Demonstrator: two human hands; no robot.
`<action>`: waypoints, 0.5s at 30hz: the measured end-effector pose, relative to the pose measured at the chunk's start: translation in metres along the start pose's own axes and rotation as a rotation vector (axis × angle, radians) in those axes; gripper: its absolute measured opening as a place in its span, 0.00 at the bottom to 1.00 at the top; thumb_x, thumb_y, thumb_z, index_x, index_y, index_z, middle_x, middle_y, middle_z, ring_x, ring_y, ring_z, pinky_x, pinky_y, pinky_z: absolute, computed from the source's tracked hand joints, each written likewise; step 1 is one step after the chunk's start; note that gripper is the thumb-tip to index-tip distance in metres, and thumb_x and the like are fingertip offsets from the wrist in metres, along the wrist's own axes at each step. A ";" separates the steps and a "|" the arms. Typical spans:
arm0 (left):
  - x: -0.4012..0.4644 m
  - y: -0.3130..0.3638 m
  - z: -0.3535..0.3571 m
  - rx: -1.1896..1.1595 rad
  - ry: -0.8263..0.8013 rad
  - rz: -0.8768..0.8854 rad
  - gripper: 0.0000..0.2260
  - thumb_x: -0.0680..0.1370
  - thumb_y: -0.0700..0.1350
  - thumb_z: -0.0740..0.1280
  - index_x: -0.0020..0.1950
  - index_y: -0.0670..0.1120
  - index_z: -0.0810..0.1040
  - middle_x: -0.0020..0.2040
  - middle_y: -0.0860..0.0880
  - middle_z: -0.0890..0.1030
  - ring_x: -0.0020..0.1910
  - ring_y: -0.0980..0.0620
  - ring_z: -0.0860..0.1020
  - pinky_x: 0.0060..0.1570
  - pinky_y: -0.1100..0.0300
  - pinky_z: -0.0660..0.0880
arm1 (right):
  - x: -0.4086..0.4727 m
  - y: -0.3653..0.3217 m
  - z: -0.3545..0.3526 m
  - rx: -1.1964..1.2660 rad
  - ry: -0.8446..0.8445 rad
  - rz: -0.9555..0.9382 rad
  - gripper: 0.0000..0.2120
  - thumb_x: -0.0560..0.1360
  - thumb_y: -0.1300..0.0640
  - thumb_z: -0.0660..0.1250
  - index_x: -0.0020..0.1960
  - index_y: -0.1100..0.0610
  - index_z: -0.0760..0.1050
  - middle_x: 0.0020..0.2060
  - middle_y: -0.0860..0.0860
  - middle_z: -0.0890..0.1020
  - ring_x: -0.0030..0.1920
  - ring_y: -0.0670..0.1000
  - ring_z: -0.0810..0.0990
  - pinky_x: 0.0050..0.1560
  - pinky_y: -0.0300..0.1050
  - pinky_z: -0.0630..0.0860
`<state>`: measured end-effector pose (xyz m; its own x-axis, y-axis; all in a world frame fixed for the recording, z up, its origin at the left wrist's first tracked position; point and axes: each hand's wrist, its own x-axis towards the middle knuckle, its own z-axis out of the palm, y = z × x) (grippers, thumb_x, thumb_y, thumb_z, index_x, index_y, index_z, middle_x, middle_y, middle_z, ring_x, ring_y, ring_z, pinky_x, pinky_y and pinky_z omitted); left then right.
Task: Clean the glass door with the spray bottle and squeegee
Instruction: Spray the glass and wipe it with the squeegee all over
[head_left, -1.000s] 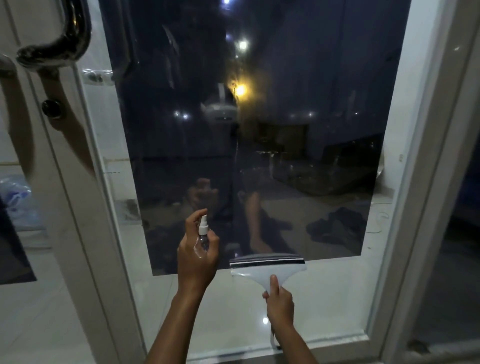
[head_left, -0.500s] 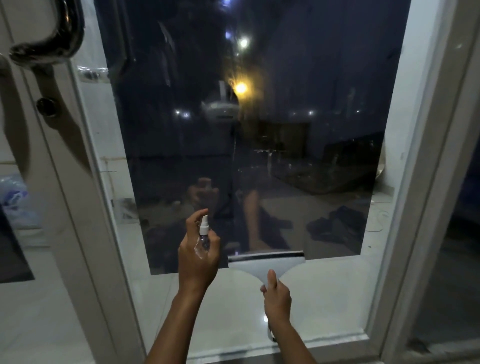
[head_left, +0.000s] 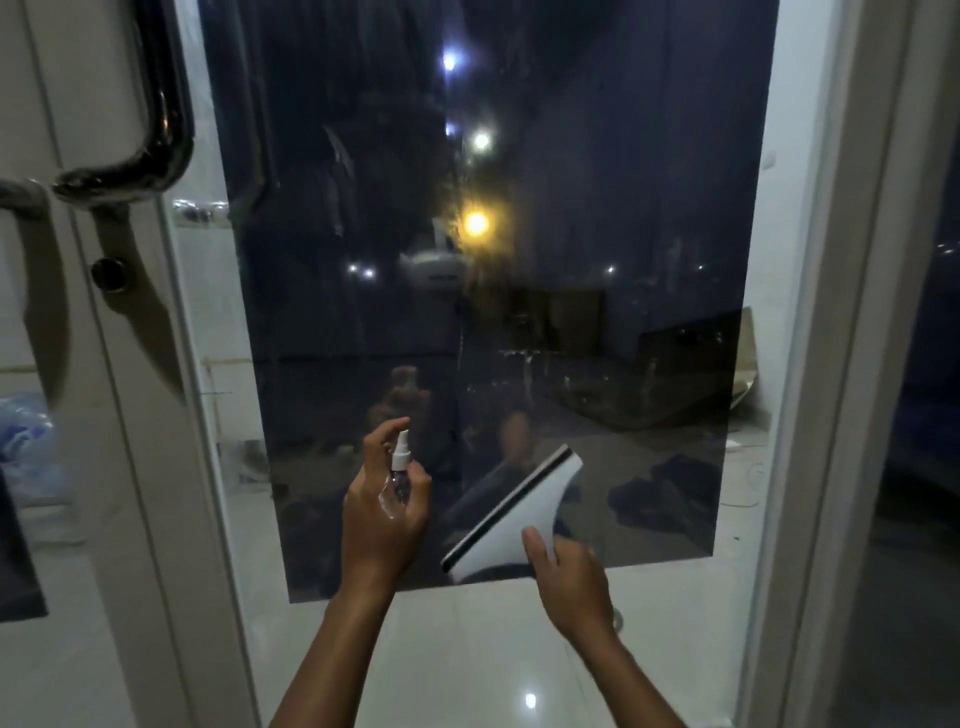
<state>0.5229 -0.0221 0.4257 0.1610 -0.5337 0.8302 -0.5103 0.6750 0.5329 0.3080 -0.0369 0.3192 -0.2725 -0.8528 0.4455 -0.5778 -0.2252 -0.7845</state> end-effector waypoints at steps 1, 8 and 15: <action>0.011 0.004 -0.002 0.004 0.002 0.017 0.19 0.81 0.40 0.66 0.69 0.56 0.68 0.45 0.51 0.80 0.38 0.56 0.81 0.36 0.51 0.82 | 0.018 -0.019 -0.010 -0.031 -0.013 -0.080 0.29 0.75 0.27 0.54 0.30 0.47 0.74 0.26 0.42 0.78 0.30 0.40 0.77 0.29 0.32 0.67; 0.085 0.043 -0.012 -0.001 0.003 0.148 0.18 0.80 0.49 0.60 0.70 0.60 0.65 0.50 0.48 0.81 0.39 0.52 0.81 0.37 0.46 0.81 | 0.069 -0.083 -0.052 -0.186 -0.087 -0.294 0.35 0.74 0.26 0.53 0.30 0.56 0.70 0.24 0.48 0.73 0.26 0.45 0.72 0.30 0.46 0.67; 0.120 0.062 -0.010 -0.023 0.018 0.225 0.16 0.80 0.49 0.59 0.68 0.57 0.65 0.47 0.50 0.81 0.39 0.57 0.80 0.36 0.56 0.79 | 0.080 -0.107 -0.076 -0.192 -0.118 -0.366 0.36 0.74 0.26 0.53 0.32 0.59 0.72 0.27 0.51 0.73 0.29 0.52 0.73 0.34 0.56 0.71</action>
<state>0.5196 -0.0392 0.5599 0.0606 -0.3593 0.9313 -0.5161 0.7873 0.3373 0.2896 -0.0453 0.4712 0.0604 -0.7838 0.6181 -0.7559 -0.4403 -0.4845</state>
